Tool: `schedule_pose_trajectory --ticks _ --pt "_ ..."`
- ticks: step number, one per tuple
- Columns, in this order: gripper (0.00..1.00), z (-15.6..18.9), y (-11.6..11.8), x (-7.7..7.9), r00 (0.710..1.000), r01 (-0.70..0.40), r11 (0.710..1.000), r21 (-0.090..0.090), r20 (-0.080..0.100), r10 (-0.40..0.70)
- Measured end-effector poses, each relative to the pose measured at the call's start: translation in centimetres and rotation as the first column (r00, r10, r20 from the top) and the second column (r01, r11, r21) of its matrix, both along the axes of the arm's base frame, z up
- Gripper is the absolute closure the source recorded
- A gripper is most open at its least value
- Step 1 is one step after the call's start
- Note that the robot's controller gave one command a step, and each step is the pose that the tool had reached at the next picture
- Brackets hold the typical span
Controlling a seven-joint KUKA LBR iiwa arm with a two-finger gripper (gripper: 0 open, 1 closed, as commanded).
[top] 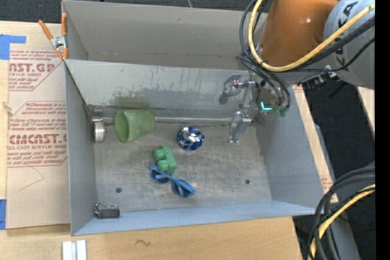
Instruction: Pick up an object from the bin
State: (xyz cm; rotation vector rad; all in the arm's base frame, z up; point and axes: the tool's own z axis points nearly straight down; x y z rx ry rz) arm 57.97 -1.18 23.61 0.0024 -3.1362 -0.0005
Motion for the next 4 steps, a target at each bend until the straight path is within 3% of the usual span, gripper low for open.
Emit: schedule_pose_trajectory --ticks 1,2,3,4 --pt "0.00 -13.3 5.8 1.1 0.967 -0.255 0.967 0.002 0.002 0.255" --pt "0.00 -16.4 4.8 1.5 0.896 -0.445 0.896 0.000 0.013 0.445" --pt "1.00 -16.2 4.8 1.6 0.896 -0.444 0.896 -0.001 0.012 0.444" --pt "1.00 0.7 5.6 1.0 0.734 -0.679 0.734 -0.006 0.014 0.679"
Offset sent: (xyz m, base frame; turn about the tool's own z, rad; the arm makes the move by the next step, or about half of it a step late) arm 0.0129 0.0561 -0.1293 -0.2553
